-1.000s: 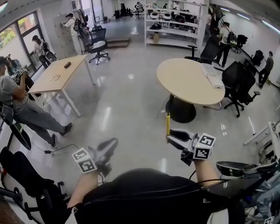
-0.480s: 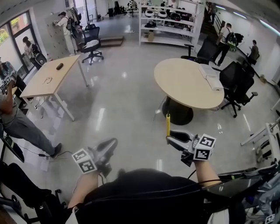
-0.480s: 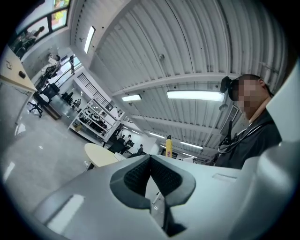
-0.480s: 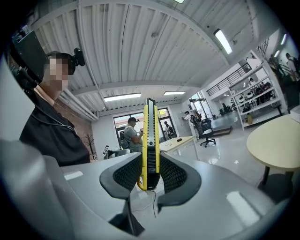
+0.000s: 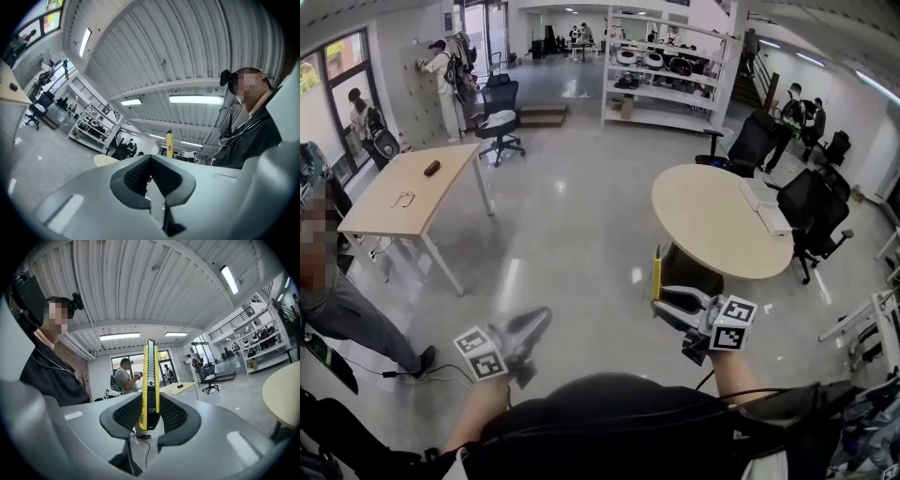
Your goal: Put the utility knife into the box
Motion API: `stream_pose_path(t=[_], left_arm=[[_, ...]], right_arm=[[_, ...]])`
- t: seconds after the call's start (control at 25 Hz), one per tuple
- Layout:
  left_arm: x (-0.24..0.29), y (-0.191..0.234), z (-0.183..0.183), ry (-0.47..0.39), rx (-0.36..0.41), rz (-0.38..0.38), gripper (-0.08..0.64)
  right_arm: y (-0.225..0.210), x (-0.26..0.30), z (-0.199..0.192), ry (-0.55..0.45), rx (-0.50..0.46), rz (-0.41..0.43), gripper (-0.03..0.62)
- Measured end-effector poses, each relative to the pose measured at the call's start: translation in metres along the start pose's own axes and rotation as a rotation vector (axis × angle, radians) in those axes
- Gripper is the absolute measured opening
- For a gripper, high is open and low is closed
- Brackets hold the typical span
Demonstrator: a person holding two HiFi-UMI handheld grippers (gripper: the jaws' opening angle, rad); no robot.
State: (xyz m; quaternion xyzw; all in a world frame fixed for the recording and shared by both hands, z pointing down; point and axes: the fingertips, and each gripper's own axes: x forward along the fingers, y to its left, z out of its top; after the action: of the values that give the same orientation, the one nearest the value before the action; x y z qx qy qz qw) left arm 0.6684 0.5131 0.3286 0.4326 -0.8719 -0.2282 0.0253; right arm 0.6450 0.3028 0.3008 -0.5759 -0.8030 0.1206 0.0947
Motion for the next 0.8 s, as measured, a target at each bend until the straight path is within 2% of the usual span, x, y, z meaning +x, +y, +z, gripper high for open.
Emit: stream_pose_path(t=[0.16, 0.4, 0.64, 0.8], left_arm=[[-0.005, 0.043, 0.014, -0.003, -0.007, 0.005, -0.002], [0.005, 0.091, 0.016, 0.002, -0.042, 0.036, -0.002], [0.051, 0.132, 0.021, 0.018, -0.011, 0.101, -0.002], [0.106, 0.151, 0.031, 0.009, 0.013, 0.152, -0.002]], right_arm=[[-0.018, 0.042, 0.003, 0.021, -0.005, 0.012, 0.132], [-0.07, 0.066, 0.003, 0.023, 0.049, 0.0, 0.132], [-0.145, 0.082, 0.016, -0.006, 0.067, 0.081, 0.132], [-0.209, 0.076, 0.038, -0.009, 0.051, 0.13, 0.132]])
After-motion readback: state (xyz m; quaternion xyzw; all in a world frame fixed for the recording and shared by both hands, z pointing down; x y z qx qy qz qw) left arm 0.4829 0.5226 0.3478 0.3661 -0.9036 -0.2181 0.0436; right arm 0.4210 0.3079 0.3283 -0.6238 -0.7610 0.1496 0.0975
